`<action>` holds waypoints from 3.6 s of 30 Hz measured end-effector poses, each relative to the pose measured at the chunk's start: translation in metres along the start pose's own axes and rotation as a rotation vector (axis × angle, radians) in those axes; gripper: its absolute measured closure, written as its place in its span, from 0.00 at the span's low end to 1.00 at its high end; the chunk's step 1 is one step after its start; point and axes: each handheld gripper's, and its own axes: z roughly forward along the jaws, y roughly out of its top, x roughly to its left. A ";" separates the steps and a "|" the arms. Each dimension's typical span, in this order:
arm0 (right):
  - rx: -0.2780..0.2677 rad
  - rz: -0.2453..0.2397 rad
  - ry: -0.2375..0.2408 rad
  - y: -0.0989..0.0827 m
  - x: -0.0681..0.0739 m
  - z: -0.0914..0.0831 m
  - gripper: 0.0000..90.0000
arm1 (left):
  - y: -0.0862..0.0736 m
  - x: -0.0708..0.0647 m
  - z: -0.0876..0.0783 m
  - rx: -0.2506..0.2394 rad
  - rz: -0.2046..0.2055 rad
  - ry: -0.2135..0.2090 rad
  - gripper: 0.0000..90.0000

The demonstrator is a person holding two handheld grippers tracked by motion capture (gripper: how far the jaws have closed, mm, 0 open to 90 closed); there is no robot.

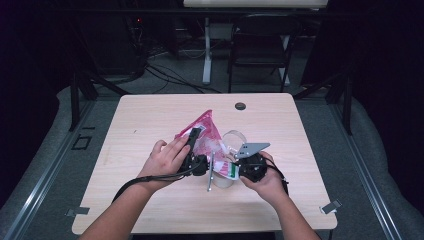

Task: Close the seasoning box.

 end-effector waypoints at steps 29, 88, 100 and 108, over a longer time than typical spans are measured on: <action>-0.060 0.004 -0.024 0.007 0.004 -0.002 1.00 | -0.019 -0.018 -0.001 0.060 -0.141 -0.052 0.75; -0.105 -0.059 -0.019 0.030 0.028 0.011 1.00 | -0.058 -0.078 -0.006 0.101 -0.762 -0.347 0.81; -0.141 -0.031 -0.012 0.031 0.026 0.010 0.80 | -0.066 -0.085 0.001 0.090 -0.862 -0.433 0.82; -0.195 -0.020 -0.039 0.033 0.027 0.001 0.62 | -0.074 -0.084 0.005 0.084 -0.940 -0.481 0.83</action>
